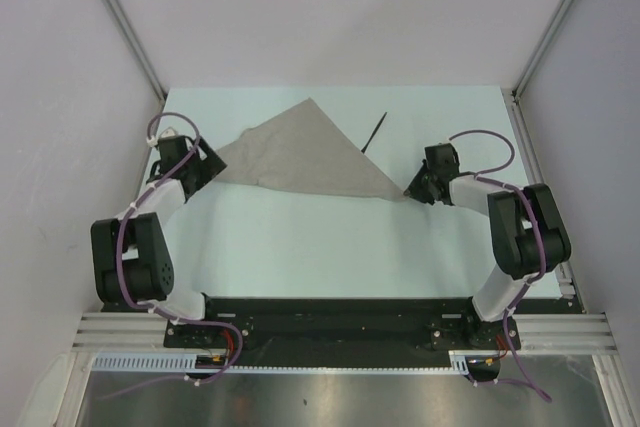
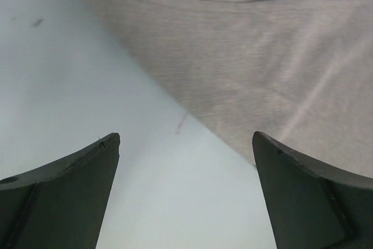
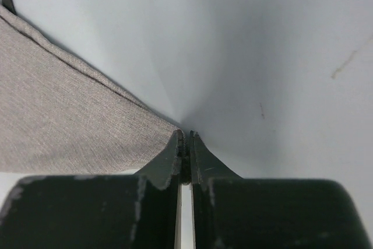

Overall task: Fold the napkin, place the utensils inside, and roll it up
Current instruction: Fold the napkin

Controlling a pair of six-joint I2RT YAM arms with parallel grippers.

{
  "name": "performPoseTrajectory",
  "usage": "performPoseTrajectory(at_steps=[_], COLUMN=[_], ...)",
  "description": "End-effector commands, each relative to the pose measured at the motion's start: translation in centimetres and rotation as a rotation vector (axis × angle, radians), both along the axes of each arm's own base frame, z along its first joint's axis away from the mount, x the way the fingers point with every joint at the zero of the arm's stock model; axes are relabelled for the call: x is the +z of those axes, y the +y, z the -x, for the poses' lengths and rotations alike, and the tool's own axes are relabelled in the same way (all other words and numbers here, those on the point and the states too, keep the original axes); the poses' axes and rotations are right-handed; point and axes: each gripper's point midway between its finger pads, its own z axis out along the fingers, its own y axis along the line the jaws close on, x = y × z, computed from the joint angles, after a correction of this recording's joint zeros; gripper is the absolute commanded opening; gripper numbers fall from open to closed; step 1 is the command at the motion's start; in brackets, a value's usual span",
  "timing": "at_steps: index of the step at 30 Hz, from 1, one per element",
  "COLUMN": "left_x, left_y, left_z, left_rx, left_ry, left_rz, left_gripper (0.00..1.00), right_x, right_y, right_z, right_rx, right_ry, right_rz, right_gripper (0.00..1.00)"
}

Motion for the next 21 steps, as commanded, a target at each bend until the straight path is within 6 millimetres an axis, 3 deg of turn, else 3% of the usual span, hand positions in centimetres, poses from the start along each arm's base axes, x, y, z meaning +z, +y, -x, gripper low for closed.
performPoseTrajectory(at_steps=[1,4,10,18,21], left_x=[1.8,0.8,-0.3,-1.4,-1.3], left_y=[2.0,3.5,5.5,5.3,5.1], left_z=[0.3,1.1,-0.1,-2.6,-2.8], left_rx=[0.121,0.188,0.252,0.266,0.264], left_ry=[-0.081,-0.071,-0.115,-0.147,-0.158], left_rz=[-0.031,-0.064,-0.041,0.07,0.087], left_gripper=[1.0,1.0,0.94,0.87,0.86], right_x=[-1.4,-1.1,-0.9,-0.6,-0.1], right_y=[-3.0,-3.3,-3.4,-3.5,-3.2], right_z=[3.2,3.7,4.0,4.1,3.8], right_rx=[-0.036,-0.045,-0.043,-0.035,-0.017], right_ry=[0.112,0.108,0.102,0.095,0.075], right_rz=[0.142,0.149,0.147,0.155,0.147], right_gripper=[0.02,0.03,0.03,0.04,0.15])
